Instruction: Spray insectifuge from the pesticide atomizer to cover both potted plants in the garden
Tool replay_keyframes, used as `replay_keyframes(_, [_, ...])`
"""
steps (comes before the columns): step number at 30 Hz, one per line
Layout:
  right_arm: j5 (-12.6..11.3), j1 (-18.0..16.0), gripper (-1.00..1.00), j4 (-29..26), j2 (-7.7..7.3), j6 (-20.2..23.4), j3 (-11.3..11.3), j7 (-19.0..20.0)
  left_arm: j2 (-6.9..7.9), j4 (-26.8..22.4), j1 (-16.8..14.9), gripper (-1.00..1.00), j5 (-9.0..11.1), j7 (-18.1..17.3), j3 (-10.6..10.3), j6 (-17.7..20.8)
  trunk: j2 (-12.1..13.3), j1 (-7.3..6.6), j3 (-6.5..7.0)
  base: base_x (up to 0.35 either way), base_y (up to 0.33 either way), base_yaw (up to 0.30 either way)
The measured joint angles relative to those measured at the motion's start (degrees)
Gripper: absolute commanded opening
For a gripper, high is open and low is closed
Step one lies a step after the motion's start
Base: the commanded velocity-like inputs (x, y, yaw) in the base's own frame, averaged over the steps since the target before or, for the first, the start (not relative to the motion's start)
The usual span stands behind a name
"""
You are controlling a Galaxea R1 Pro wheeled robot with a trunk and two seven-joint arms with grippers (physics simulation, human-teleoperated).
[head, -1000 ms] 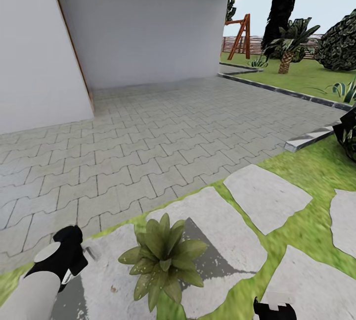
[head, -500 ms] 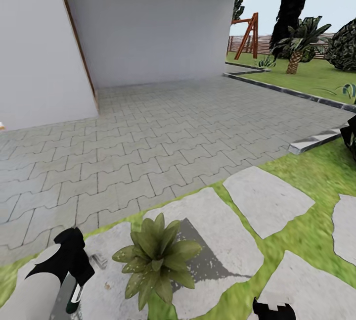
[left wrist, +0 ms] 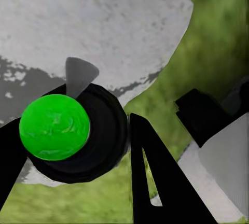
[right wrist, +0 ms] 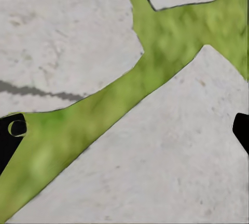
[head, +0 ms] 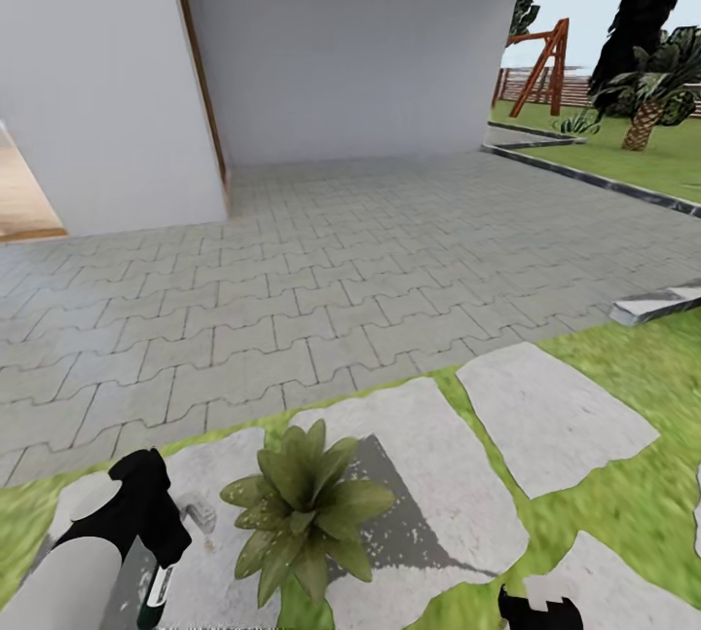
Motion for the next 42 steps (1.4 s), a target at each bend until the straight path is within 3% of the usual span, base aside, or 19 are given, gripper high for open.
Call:
replay_keyframes(15, [0.23,0.01,1.00,-0.03,-0.44,-0.01,0.14,0.24,-0.10,-0.09,-0.76,-1.00,-0.17,0.16,-0.27,0.81,0.00,0.02,-0.28,-0.202,-0.219,0.098])
replay_keyframes(29, [0.18,0.00,1.00,-0.01,-0.20,0.00,0.17,0.01,-0.07,-0.62,-0.96,-1.00,-0.35,-1.77,-0.49,3.18,0.00,0.00,-0.28,-0.010,-0.278,0.102])
replay_keyframes(35, [0.17,0.00,1.00,-0.01,-0.11,0.00,0.17,0.00,-0.07,-0.63,-0.96,-1.00,-4.06,-1.80,-0.38,3.24,0.00,0.00,-0.28,-0.006,-0.282,0.275])
replay_keyframes(40, [0.17,0.00,1.00,-0.01,-0.10,0.00,0.17,0.02,0.09,-0.76,-0.96,-1.00,-4.53,-1.97,-0.42,4.16,0.00,0.01,-0.28,-0.083,-0.274,0.276])
replay_keyframes(42, [0.17,0.00,1.00,0.00,-0.10,0.00,0.17,0.04,0.41,-1.04,-1.41,-1.00,-4.73,-4.49,-0.49,4.18,0.00,0.01,-0.28,-0.043,-0.111,0.276])
